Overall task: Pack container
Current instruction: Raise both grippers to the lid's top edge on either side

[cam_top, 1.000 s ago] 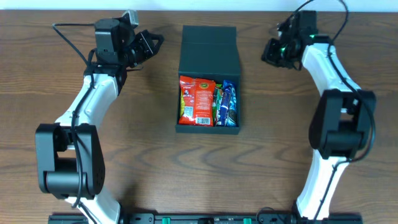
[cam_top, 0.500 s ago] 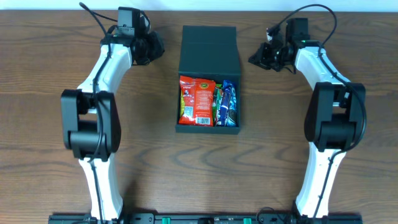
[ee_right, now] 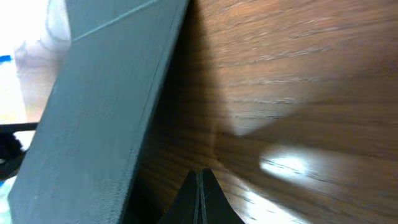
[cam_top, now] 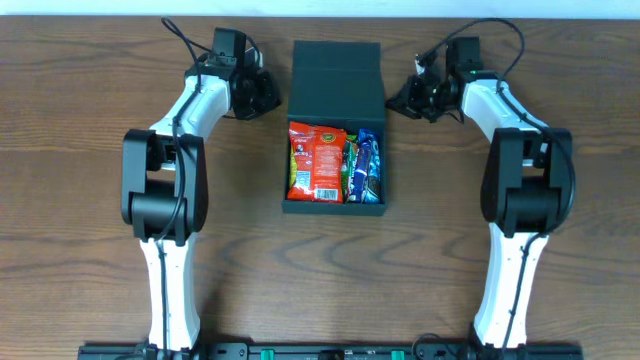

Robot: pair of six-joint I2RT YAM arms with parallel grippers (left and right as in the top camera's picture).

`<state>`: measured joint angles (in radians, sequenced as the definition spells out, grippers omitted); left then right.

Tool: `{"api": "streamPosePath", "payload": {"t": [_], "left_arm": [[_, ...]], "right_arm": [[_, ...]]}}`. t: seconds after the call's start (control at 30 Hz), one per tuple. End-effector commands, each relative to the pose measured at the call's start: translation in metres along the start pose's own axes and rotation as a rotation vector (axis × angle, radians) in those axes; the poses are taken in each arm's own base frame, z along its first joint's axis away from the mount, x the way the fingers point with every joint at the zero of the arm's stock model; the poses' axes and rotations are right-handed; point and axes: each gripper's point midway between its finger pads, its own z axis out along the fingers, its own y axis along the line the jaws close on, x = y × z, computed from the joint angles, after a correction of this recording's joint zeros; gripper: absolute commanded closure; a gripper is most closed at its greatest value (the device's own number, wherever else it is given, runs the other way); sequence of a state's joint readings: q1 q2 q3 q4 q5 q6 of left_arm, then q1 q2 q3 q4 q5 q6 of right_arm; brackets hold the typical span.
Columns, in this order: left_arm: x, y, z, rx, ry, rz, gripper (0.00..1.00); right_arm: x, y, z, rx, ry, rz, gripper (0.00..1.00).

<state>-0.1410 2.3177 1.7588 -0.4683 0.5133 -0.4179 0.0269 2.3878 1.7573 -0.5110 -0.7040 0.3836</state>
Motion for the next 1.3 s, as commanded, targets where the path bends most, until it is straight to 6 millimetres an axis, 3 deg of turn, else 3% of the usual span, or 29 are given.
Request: {"api": "streamPosePath", "payload": {"t": [0.0,0.17,0.33,0.6,0.73,0.87,1.1,1.27], "left_arm": [[0.001,-0.011,0.003,0.033,0.013,0.026,0.94],[-0.001,-0.015,0.003,0.054,0.008,0.035,0.92],[-0.010,-0.022,0.001,0.095,-0.022,0.054,0.86],[-0.029,-0.025,-0.014,0.202,-0.052,0.024,0.85],[-0.045,-0.036,-0.037,0.327,-0.075,0.043,0.94],[-0.058,-0.051,-0.068,0.362,-0.130,0.113,0.94],[-0.066,-0.082,-0.114,0.388,-0.217,0.240,0.94],[-0.065,-0.096,-0.134,0.408,-0.247,0.313,0.94]], "right_arm": [[0.015,0.009,0.016,-0.085,0.066,0.022,0.99],[0.014,0.033,0.019,-0.214,0.072,-0.043,0.98],[0.009,0.056,0.009,-0.354,0.069,-0.114,0.99],[0.011,0.089,-0.011,-0.573,0.088,-0.229,0.99],[0.013,0.098,-0.017,-0.629,0.100,-0.256,0.99],[0.009,0.110,-0.028,-0.649,0.090,-0.286,0.98],[-0.002,0.144,-0.065,-0.669,0.015,-0.408,0.98],[-0.004,0.163,-0.087,-0.678,-0.026,-0.486,0.99]]}}
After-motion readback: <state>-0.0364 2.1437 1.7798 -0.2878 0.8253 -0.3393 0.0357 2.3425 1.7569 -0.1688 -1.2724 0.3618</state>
